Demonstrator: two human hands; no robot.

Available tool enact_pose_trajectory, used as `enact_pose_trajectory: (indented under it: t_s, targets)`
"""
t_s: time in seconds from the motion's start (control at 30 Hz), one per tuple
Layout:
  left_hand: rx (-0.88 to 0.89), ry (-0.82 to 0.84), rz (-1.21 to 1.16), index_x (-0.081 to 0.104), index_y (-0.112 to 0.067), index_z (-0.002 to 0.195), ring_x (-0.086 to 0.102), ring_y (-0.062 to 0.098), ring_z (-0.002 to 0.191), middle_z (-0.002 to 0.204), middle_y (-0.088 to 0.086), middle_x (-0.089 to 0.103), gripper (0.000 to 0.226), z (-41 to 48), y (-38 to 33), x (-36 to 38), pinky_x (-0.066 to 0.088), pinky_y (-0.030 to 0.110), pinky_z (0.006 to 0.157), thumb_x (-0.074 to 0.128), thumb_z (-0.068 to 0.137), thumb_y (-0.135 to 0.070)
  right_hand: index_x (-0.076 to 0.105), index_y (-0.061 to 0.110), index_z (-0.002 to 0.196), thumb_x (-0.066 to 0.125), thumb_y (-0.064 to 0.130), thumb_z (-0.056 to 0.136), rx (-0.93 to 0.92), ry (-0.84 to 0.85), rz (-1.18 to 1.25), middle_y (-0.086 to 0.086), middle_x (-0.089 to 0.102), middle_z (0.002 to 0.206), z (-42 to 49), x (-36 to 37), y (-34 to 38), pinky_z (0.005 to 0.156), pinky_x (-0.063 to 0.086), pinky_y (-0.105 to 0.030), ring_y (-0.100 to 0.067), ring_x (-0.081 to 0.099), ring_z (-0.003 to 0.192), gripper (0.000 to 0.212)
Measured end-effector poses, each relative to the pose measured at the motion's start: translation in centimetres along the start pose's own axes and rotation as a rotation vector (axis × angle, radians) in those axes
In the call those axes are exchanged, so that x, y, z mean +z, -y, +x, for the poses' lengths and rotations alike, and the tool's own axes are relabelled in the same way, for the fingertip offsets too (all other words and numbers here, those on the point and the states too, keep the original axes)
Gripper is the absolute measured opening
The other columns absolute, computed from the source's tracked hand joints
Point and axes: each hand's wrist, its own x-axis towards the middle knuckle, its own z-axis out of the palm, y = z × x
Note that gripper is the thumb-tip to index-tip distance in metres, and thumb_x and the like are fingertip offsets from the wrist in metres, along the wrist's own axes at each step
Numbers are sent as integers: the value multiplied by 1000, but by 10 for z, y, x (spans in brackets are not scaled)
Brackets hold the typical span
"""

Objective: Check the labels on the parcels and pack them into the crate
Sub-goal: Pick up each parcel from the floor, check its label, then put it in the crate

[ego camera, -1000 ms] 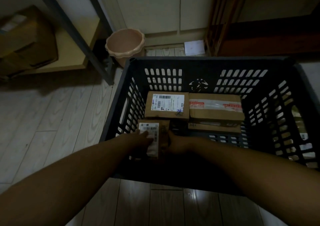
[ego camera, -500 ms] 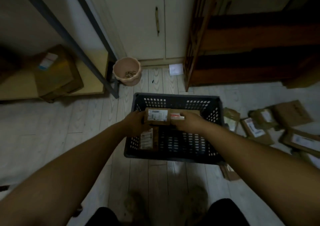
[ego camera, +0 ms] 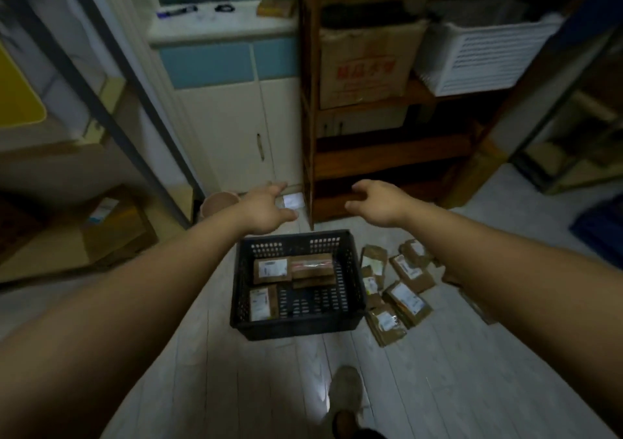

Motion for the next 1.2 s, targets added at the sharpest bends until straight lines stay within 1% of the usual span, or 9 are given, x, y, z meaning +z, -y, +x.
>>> enact_pose_trajectory:
  t_s: [0.1,0.23,0.33,0.4,0.5,0.63,0.77,0.97,1.2]
  targets:
    - [107,8,-88,13,-25,150,14,25,143,158,6,10,79,-28,-46,-12,15,36,113,59,87,-43,35,19,144,55,42,92,5,-49,-27,-7,38,148,-50,-30,-6,97,38,-33,-27,41,131,60]
    - [216,22,-13,12,-27,149,8,27,144,158,7,7,80,-59,-109,-18,13,43,117,58,87,-45,35,20,145,56,47,90,30,-118,-81,-6,37,148,-109,-68,-26,95,39,-32,-27,41,130,64]
    - [265,37,3,12,-31,149,6,27,145,159,5,4,80,-73,-157,-16,12,43,117,58,86,-48,36,22,144,56,49,89,49,-181,-127,-5,39,146,-147,-97,-52,86,42,-31,-27,46,126,64]
    - [302,37,-9,12,-33,149,6,25,145,159,3,3,81,-81,-191,-10,12,42,115,59,84,-51,37,23,143,55,51,88,66,-221,-147,-3,38,146,-171,-116,-76,85,44,-30,-26,48,123,64]
    - [356,52,-31,13,-34,148,5,23,145,159,1,3,81,-92,-245,8,13,41,115,59,84,-51,36,24,143,54,50,89,83,-240,-149,-2,38,145,-209,-144,-118,77,48,-29,-25,51,117,62]
    - [411,84,-38,13,-31,149,5,24,145,159,4,3,78,-107,-334,52,14,41,115,58,87,-46,38,19,143,54,43,92,130,-280,-150,-7,39,146,-266,-185,-195,91,39,-31,-25,43,127,59]
    - [444,122,-38,12,-28,150,7,27,144,158,7,4,77,-110,-412,100,14,40,114,57,89,-42,34,18,145,53,41,93,225,-287,-145,-8,32,151,-309,-216,-270,99,36,-34,-27,37,133,59]
    - [398,152,-13,13,-30,149,7,26,145,158,6,5,80,-79,-474,159,14,39,114,60,86,-46,29,19,147,53,41,93,275,-298,-84,-9,26,154,-318,-249,-349,106,32,-37,-27,32,137,64]
    - [377,258,-41,11,-28,149,4,26,145,159,6,2,80,18,-510,203,12,40,115,58,87,-46,23,19,150,53,38,94,339,-215,-18,-9,27,154,-249,-266,-423,106,32,-36,-27,33,136,66]
